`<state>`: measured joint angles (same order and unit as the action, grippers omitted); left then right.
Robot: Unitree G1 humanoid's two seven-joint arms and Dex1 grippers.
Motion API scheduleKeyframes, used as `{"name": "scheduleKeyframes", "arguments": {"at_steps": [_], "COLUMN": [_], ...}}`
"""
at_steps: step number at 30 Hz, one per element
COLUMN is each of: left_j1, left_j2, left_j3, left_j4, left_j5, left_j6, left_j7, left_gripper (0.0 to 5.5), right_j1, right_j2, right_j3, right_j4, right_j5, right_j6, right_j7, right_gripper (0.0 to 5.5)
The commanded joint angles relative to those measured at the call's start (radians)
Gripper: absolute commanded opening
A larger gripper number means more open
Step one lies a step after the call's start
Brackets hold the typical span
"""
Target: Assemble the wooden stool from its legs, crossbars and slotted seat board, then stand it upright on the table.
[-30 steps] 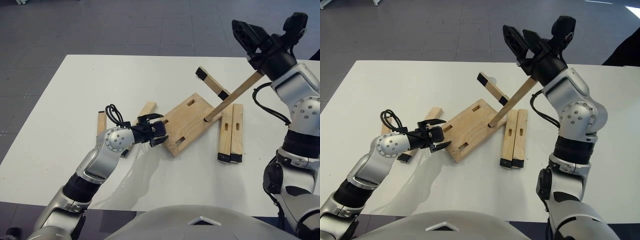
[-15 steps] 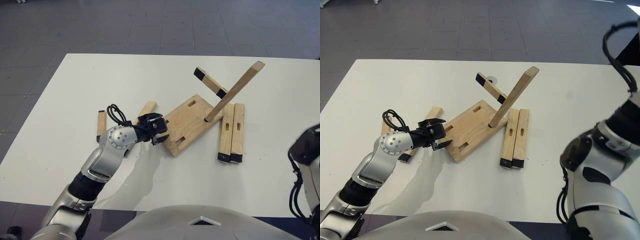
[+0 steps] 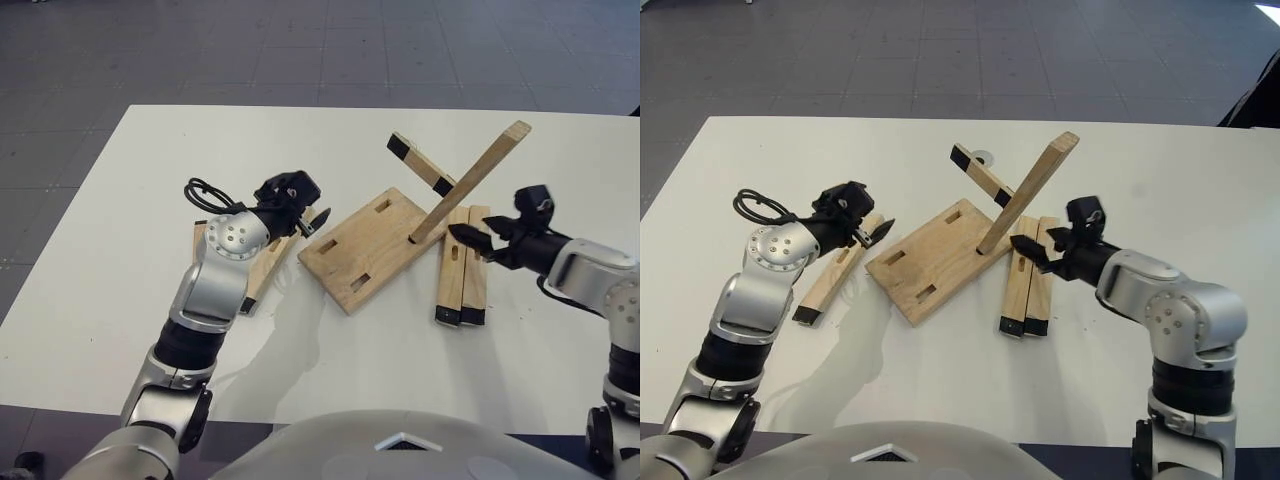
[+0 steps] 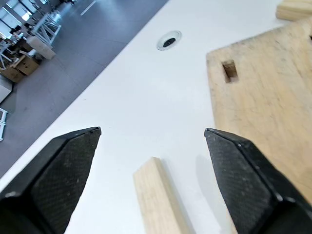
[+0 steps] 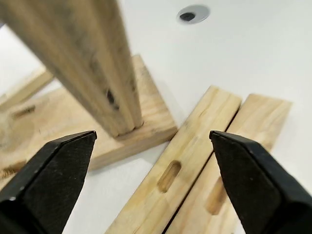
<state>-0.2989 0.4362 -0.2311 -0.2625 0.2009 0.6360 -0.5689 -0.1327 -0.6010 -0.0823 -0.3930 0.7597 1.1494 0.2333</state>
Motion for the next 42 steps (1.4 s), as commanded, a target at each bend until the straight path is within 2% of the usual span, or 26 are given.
{"name": "scheduleKeyframes", "arguments": {"at_steps": [1, 4, 13, 17, 24, 30, 35, 39, 42], "left_j1": [0.010, 0.025, 0.033, 0.039, 0.017, 0.025, 0.029, 0.051, 0.062], "left_j2": [0.049, 0.065, 0.086, 0.094, 0.041, 0.021, 0.034, 0.047, 0.037], "left_j3": [-0.023, -0.050, -0.092, -0.097, -0.117, -0.117, -0.108, -0.093, -0.047], "left_j4": [0.088, 0.153, 0.279, 0.271, 0.222, 0.184, 0.176, 0.152, 0.130], "left_j5": [0.014, 0.025, 0.043, 0.040, 0.020, 0.013, 0.013, 0.016, 0.016], "left_j6": [-0.074, -0.145, -0.241, -0.237, -0.191, -0.155, -0.150, -0.131, -0.124], "left_j7": [-0.012, -0.012, -0.041, -0.071, -0.108, -0.104, -0.105, -0.095, -0.044], "left_gripper": [3.94, 3.94, 3.94, 3.94, 3.94, 3.94, 3.94, 3.94, 3.94], "right_j1": [-0.005, -0.053, -0.165, -0.206, -0.414, -0.488, -0.450, -0.313, -0.045], "right_j2": [-0.070, -0.077, -0.002, 0.059, 0.231, 0.289, 0.238, 0.218, 0.289], "right_j3": [0.195, 0.314, 0.440, 0.437, 0.348, 0.315, 0.217, 0.033, -0.111], "right_j4": [0.013, 0.069, 0.239, 0.354, 0.806, 0.967, 0.793, 0.323, -0.128], "right_j5": [-0.176, -0.314, -0.543, -0.591, -0.654, -0.691, -0.676, -0.567, -0.511], "right_j6": [-0.111, -0.212, -0.367, -0.423, -0.639, -0.727, -0.650, -0.383, -0.179], "right_j7": [0.060, 0.103, 0.159, 0.171, 0.141, 0.169, 0.141, 0.089, 0.007], "right_gripper": [3.71, 3.06, 3.06, 3.06, 3.06, 3.06, 3.06, 3.06, 3.06]}}
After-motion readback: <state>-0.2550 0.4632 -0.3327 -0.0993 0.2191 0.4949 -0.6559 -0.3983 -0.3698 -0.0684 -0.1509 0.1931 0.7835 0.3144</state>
